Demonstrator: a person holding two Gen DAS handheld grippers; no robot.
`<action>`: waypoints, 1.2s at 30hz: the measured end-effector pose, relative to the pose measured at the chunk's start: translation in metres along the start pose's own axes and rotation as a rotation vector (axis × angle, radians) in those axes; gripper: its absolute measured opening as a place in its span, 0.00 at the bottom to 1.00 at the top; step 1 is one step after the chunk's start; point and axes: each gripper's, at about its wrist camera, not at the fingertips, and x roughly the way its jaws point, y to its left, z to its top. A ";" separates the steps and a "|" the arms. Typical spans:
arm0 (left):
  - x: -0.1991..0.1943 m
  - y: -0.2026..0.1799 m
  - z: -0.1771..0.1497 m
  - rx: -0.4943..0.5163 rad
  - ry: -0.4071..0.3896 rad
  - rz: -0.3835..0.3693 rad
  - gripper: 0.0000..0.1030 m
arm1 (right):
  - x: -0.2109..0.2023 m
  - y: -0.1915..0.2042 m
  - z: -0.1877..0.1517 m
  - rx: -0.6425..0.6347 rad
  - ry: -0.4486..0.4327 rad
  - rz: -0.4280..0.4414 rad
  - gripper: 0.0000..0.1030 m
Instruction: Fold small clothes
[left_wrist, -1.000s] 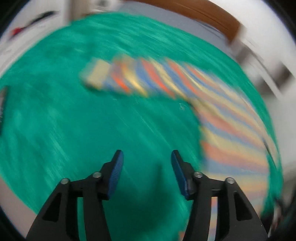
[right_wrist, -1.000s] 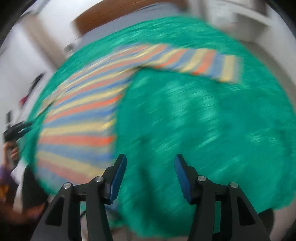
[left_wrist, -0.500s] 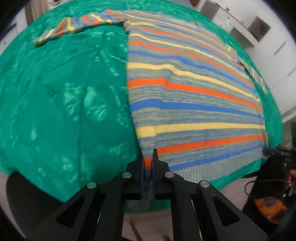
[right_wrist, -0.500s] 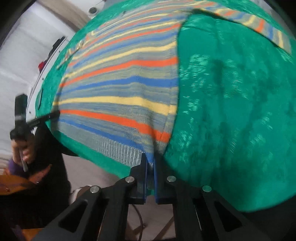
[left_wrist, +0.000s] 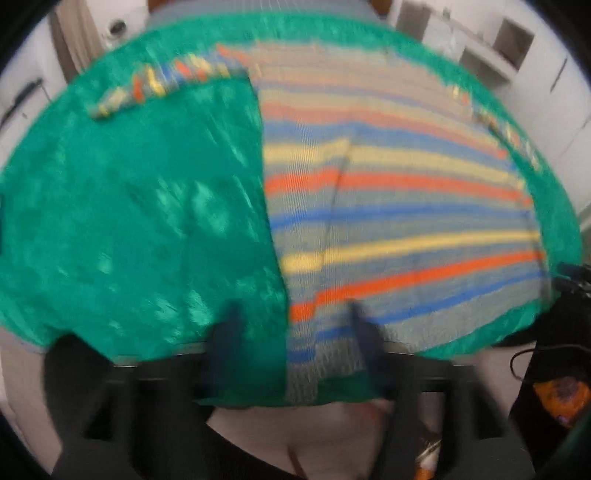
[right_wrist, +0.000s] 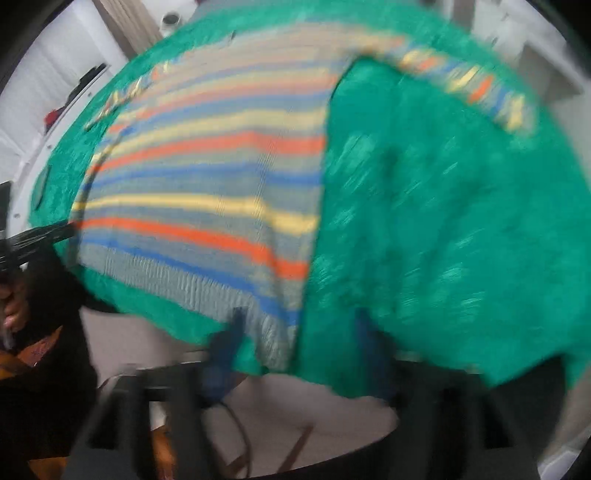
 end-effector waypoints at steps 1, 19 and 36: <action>-0.013 0.001 0.003 -0.014 -0.069 0.019 0.91 | -0.012 0.000 0.001 0.008 -0.044 -0.041 0.72; -0.065 -0.039 0.040 0.007 -0.288 0.192 0.93 | -0.081 0.049 0.051 -0.032 -0.316 -0.419 0.78; -0.071 -0.040 0.037 -0.025 -0.288 0.188 0.94 | -0.098 0.058 0.054 -0.077 -0.335 -0.530 0.82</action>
